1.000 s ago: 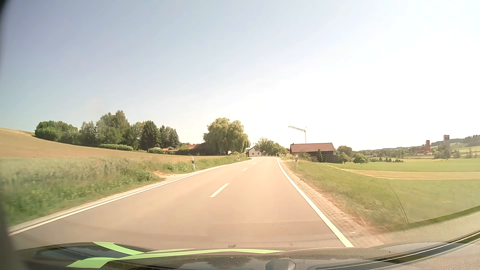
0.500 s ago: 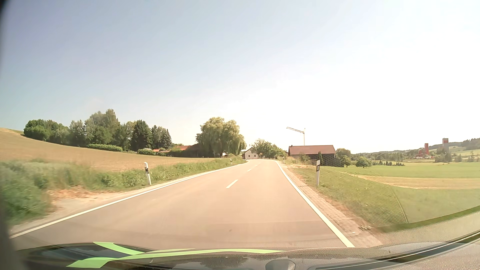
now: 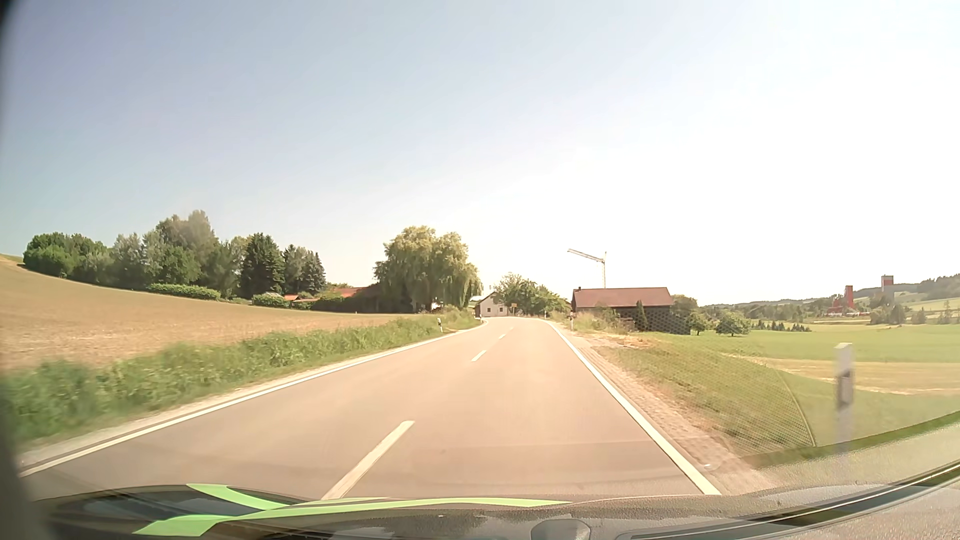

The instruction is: Follow the waypoints while adhering to traffic rules and regulations

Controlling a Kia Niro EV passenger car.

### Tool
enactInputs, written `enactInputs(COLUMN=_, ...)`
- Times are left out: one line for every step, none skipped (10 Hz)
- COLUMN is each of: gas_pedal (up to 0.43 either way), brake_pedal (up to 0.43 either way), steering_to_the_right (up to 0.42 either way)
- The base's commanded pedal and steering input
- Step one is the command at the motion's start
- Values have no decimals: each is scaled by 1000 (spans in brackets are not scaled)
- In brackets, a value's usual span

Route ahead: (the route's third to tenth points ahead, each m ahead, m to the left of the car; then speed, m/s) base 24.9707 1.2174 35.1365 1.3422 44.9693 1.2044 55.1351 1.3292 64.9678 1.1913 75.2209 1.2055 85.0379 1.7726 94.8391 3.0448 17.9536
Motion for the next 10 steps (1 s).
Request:
enactInputs(gas_pedal=209, brake_pedal=0, steering_to_the_right=11)
enactInputs(gas_pedal=209, brake_pedal=0, steering_to_the_right=11)
enactInputs(gas_pedal=209, brake_pedal=0, steering_to_the_right=8)
enactInputs(gas_pedal=220, brake_pedal=0, steering_to_the_right=7)
enactInputs(gas_pedal=220, brake_pedal=0, steering_to_the_right=7)
enactInputs(gas_pedal=228, brake_pedal=0, steering_to_the_right=7)
enactInputs(gas_pedal=228, brake_pedal=0, steering_to_the_right=7)
enactInputs(gas_pedal=228, brake_pedal=0, steering_to_the_right=5)
enactInputs(gas_pedal=228, brake_pedal=0, steering_to_the_right=4)
enactInputs(gas_pedal=220, brake_pedal=0, steering_to_the_right=3)
